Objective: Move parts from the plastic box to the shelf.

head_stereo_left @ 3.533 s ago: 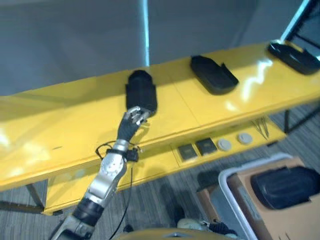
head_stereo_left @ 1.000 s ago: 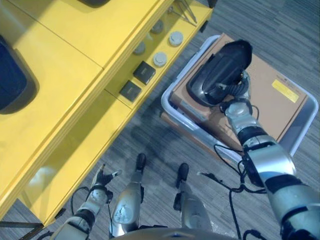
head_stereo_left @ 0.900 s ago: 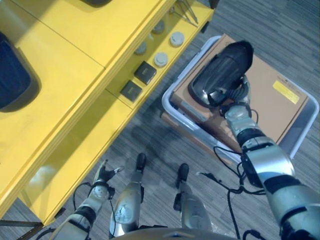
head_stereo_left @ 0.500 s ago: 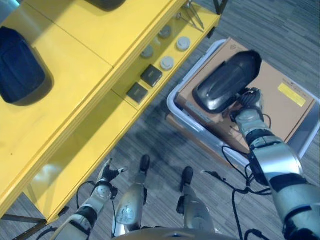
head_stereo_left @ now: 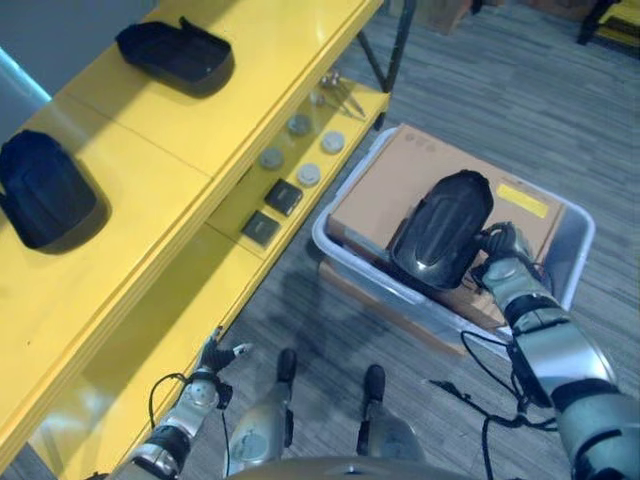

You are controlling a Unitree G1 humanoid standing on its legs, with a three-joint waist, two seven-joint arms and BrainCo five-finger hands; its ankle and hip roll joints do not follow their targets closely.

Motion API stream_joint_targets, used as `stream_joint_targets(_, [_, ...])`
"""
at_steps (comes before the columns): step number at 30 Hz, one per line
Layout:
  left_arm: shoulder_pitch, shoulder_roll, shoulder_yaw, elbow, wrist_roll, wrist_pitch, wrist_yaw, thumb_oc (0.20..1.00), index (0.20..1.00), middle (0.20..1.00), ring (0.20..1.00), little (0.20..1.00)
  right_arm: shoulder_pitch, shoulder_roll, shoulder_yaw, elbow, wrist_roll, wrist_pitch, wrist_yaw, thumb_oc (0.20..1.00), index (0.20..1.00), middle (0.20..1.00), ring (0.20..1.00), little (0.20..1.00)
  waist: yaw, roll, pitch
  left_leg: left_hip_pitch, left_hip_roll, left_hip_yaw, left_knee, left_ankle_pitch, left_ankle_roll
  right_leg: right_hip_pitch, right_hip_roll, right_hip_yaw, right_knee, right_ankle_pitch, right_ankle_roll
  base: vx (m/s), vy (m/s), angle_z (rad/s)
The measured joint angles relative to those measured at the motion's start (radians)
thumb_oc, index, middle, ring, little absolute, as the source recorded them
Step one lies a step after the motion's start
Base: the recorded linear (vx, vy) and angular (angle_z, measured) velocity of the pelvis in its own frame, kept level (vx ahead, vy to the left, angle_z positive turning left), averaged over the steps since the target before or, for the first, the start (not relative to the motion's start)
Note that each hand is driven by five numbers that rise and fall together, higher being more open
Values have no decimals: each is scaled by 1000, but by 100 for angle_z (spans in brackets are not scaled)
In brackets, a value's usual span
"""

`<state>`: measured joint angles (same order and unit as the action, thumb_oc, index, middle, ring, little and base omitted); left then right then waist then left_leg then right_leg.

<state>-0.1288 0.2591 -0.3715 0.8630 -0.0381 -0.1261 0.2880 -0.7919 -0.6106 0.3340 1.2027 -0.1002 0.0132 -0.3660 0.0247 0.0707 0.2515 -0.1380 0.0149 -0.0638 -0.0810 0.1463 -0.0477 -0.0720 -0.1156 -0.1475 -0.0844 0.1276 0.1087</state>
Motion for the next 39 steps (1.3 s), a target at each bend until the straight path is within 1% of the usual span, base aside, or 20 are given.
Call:
stream_joint_targets(1, [18,6,6,-40,0,-5,-3,1000,1000,1000,1000,1000,18,-10,7,-43,-21,-4,3,200,200,200,200,200,1,-4,-11,11,1,14,-5,-5,3,2,0,8,-1,-5,6,62,-30,-35])
stream_joint_targets(3, [7,13,29,-89,-9,-2,-14,1000,1000,1000,1000,1000,28,-22,23,-83,-58,-5,19,200,200,200,200,200,-14,-12,-22,37,5,26,-5,-14,0,21,-1,28,-6,-7,6,49,-47,-25])
stream_joint_targets(4, [10,25,59,-193,-49,3,-30,1000,1000,1000,1000,1000,57,-53,39,-185,-96,3,27,200,200,200,200,200,-30,-19,-29,68,7,34,-5,-23,5,50,1,30,-5,-9,4,55,-46,-12])
stream_joint_targets(5, [17,31,64,-226,-70,-6,-36,1000,1000,1000,1000,1000,68,-68,53,-224,-119,0,30,200,200,200,200,200,-30,-22,-37,81,8,38,-5,-25,5,62,1,30,-6,-11,3,50,-39,-13])
stream_joint_targets(6, [10,37,64,-246,-82,-22,-42,1000,1000,1000,1000,1000,78,-71,56,-245,-142,-8,30,200,200,200,200,200,-35,-28,-59,88,10,42,-6,-32,4,66,1,32,-6,-19,8,20,-45,-13])
stream_joint_targets(8, [-6,43,62,-335,-159,-10,-64,1000,1000,1000,1000,1000,87,-82,65,-305,-174,4,51,200,200,200,200,200,-61,-40,-76,115,13,48,-1,-32,4,88,6,42,-6,-17,1,28,-41,-12])
stream_joint_targets(9, [-14,43,58,-384,-188,-8,-81,1000,1000,1000,1000,1000,97,-107,91,-384,-195,13,61,200,200,200,200,200,-65,-41,-78,130,14,59,-1,-34,6,99,9,54,-6,-17,1,44,-56,-21])
stream_joint_targets(11, [-43,30,53,-409,-244,-11,-104,1000,1000,1000,1000,1000,109,-114,97,-434,-246,-1,63,200,200,200,200,200,-67,-46,-95,158,16,72,-4,-45,7,117,9,60,-6,-19,2,40,-57,-26])
stream_joint_targets(12, [-96,6,41,-379,-351,-2,-132,1000,1000,1000,1000,1000,110,-116,136,-478,-295,5,85,200,200,200,200,200,-81,-49,-110,188,16,85,-2,-51,6,144,12,77,-5,-24,3,22,-29,-28])
stream_joint_targets(14, [-141,-10,12,-339,-444,6,-165,1000,1000,1000,1000,1000,109,-109,170,-497,-330,-8,104,200,200,200,200,200,-94,-54,-145,194,20,94,-5,-60,4,142,13,83,-6,-27,2,18,-31,-20])
stream_joint_targets(16, [-187,-40,-8,-301,-538,15,-187,1000,1000,1000,1000,1000,108,-100,188,-498,-341,-7,114,200,200,200,200,200,-109,-60,-155,202,23,98,-4,-61,4,148,14,86,-6,-28,0,17,-37,-6])
stream_joint_targets(17, [-209,-70,-20,-278,-582,21,-193,1000,1000,1000,1000,1000,107,-98,207,-502,-341,-9,122,200,200,200,200,200,-117,-61,-156,213,26,105,-3,-63,4,153,16,91,-6,-28,-1,10,-45,-16])
stream_joint_targets(18, [-229,-87,-26,-257,-642,34,-200,1000,1000,1000,1000,1000,98,-80,227,-503,-341,-2,131,200,200,200,200,200,-125,-62,-158,224,29,116,0,-67,3,160,16,105,-7,-30,-3,0,-20,-29])
stream_joint_targets(19, [-252,-105,-33,-229,-684,42,-214,1000,1000,1000,1000,1000,96,-64,251,-521,-343,-2,141,200,200,200,200,200,-130,-61,-166,231,32,123,-5,-72,0,159,19,112,-6,-32,-4,13,-38,-26])
stream_joint_targets(22, [-301,-140,-59,-167,-748,59,-240,1000,1000,1000,1000,1000,87,-37,293,-535,-369,-14,150,200,200,200,200,200,-153,-57,-179,239,36,133,-6,-74,1,164,22,119,-6,-32,-5,9,-18,-13])
stream_joint_targets(24, [-313,-175,-66,-141,-773,75,-255,1000,1000,1000,1000,1000,87,-22,294,-558,-376,-18,164,200,200,200,200,200,-159,-54,-182,249,39,145,-6,-75,0,166,27,135,-6,-31,-6,-1,-20,-20])
stream_joint_targets(26, [-319,-198,-69,-120,-785,83,-259,1000,1000,1000,1000,1000,82,-17,294,-563,-377,-13,170,200,200,200,200,200,-166,-54,-183,248,42,147,-6,-76,-1,164,29,136,-6,-31,-6,-2,-8,-4])
stream_joint_targets(28, [-342,-214,-78,-56,-784,98,-258,1000,1000,1000,1000,1000,73,5,298,-562,-377,-7,172,200,200,200,200,200,-168,-51,-186,250,46,147,-6,-76,-1,164,34,137,-6,-31,-7,2,-5,-2])
stream_joint_targets(33, [-368,-235,-91,21,-762,120,-249,1000,1000,1000,1000,1000,69,27,329,-574,-376,-9,177,200,200,200,200,200,-168,-39,-195,251,46,149,-6,-76,-1,165,34,139,-6,-30,-7,0,0,0])
stream_joint_targets(39, [-369,-246,-113,14,-744,144,-257,1000,1000,1000,1000,1000,69,79,332,-614,-373,-9,193,200,200,200,200,200,-169,-39,-195,253,46,149,-6,-76,-2,168,34,139,-6,-30,-8,0,0,0])
